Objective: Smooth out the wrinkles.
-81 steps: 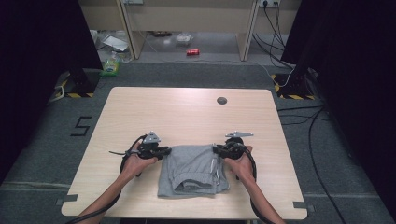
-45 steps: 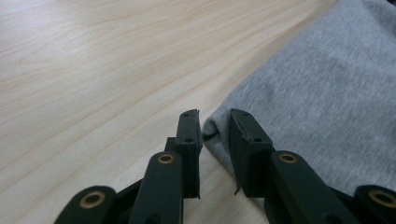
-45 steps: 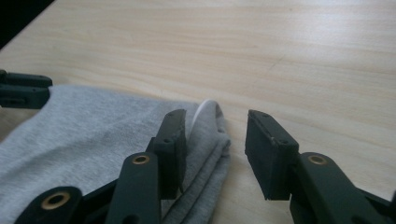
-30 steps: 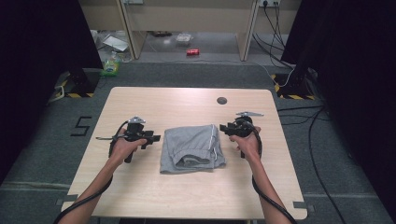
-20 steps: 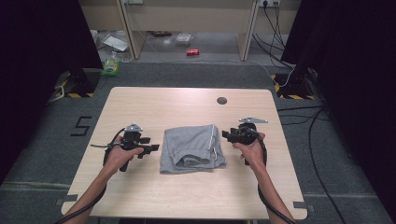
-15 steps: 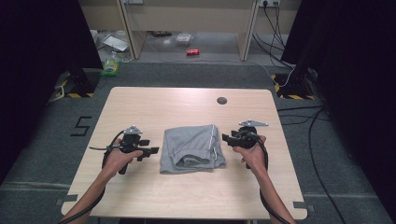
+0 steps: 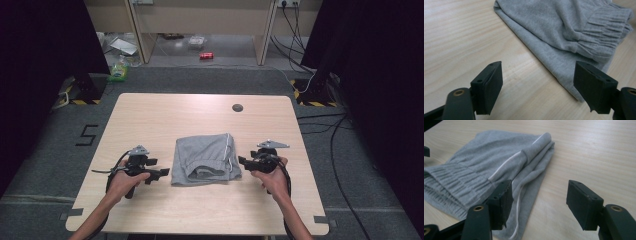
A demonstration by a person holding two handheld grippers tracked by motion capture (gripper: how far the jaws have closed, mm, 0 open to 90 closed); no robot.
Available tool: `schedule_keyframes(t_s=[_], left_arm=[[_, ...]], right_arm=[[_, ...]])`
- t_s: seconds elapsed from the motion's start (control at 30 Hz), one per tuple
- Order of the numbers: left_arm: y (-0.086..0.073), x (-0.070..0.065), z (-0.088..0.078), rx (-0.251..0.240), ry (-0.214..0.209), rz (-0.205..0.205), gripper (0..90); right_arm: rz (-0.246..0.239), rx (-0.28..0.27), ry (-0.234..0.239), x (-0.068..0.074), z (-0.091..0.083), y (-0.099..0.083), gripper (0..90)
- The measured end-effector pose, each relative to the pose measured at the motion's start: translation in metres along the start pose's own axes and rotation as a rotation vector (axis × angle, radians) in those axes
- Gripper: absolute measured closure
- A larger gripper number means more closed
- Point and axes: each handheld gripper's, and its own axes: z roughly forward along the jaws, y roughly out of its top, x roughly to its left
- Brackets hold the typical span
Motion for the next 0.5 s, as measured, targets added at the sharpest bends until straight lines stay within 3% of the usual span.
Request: schedule_keyframes(t_s=[0.5], left_arm=[[-0.023, -0.019, -0.003, 0.024, -0.020, 0.038, 19.2]], right_arm=[[-0.029, 0.028, 0.004, 0.013, -0.011, -0.024, 33.5]])
